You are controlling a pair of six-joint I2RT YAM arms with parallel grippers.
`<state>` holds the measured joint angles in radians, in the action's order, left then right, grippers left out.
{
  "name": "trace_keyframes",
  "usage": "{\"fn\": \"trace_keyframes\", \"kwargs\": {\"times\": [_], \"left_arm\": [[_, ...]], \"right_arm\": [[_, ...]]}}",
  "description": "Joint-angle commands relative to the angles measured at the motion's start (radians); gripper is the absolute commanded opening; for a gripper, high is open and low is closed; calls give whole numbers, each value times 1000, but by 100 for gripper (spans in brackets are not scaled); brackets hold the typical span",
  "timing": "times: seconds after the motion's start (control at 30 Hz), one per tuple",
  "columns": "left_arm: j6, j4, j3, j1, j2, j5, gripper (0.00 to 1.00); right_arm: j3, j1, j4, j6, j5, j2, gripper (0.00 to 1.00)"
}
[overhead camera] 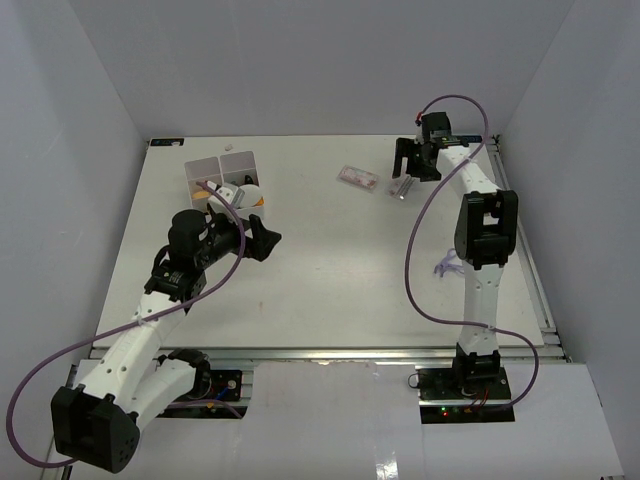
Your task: Organize the makeup
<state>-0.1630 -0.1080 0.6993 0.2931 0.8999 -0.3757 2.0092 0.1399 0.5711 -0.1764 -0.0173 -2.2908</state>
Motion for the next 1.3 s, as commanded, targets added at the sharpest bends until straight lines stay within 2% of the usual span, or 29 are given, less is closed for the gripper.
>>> {"fn": "trace_keyframes", "kwargs": {"times": [0.0, 0.3, 0.5, 0.93, 1.07, 1.13, 1.27], "left_arm": [[33, 42, -21, -6, -47, 34, 98], [50, 59, -38, -6, -72, 54, 98], [52, 59, -40, -6, -69, 53, 98], [56, 57, -41, -6, -71, 57, 98], [57, 57, -40, -6, -75, 58, 98], [57, 58, -42, -6, -80, 58, 98], [57, 59, -43, -6, -88, 60, 98]], "right_arm": [[117, 32, -23, -223, 235, -50, 90], [121, 35, -32, -339, 324, -108, 90], [135, 41, -52, -343, 270, -136, 90], [128, 50, -43, -317, 256, -190, 90], [79, 50, -43, -310, 241, -174, 93], [42, 50, -45, -308, 225, -163, 98], [-9, 50, -56, -302, 203, -139, 75]]}}
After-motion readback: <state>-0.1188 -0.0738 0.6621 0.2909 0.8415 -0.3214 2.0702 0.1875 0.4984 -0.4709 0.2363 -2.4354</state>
